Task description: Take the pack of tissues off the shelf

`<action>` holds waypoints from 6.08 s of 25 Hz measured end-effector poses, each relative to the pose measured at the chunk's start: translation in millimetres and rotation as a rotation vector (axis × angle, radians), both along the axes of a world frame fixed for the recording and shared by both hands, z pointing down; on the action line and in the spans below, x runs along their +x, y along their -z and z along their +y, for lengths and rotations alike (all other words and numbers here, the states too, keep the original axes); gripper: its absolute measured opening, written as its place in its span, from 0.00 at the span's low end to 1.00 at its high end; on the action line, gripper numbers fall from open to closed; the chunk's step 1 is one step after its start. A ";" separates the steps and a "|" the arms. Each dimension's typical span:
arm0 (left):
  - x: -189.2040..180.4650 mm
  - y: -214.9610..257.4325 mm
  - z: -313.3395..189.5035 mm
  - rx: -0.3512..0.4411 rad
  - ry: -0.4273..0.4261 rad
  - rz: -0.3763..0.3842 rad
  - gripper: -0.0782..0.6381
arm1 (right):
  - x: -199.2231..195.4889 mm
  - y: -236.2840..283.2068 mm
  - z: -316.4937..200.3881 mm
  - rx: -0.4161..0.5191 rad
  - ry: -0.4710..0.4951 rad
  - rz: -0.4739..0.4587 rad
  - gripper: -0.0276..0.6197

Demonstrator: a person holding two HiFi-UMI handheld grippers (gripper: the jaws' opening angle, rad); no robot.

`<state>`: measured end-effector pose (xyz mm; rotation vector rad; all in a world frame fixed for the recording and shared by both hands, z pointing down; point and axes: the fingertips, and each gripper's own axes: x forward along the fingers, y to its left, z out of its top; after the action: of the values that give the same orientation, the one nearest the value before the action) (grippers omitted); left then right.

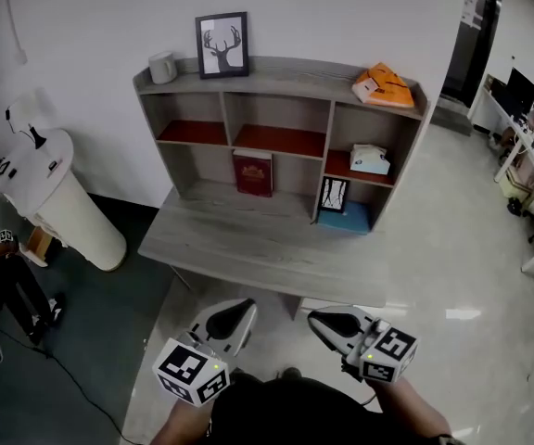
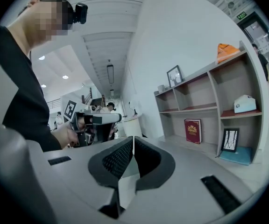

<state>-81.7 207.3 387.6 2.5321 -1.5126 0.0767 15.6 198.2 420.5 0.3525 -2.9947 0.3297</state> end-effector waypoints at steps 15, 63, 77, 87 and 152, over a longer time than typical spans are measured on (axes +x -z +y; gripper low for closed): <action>3.4 -31.5 -124.3 -0.041 -0.122 0.060 0.13 | 2.5 -20.8 -101.1 -0.045 -0.121 0.036 0.07; 182.0 -80.1 -509.6 -0.073 -0.329 -0.205 0.47 | 83.5 -69.0 -310.0 -0.281 -0.507 0.042 0.07; 183.0 -98.9 -539.7 -0.120 -0.189 -0.259 0.39 | 113.7 -77.2 -300.5 -0.313 -0.527 0.027 0.07; 171.3 -95.7 -530.4 -0.109 -0.205 -0.272 0.14 | 107.4 -72.1 -305.4 -0.297 -0.486 0.038 0.07; 15.4 -170.2 -390.6 -0.193 -0.102 -0.087 0.13 | 44.8 -77.0 -317.3 -0.276 -0.348 0.205 0.07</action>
<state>-66.3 -183.3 557.9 2.4776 -1.3333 0.3346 60.5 -119.0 497.5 0.8216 -2.6324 0.6831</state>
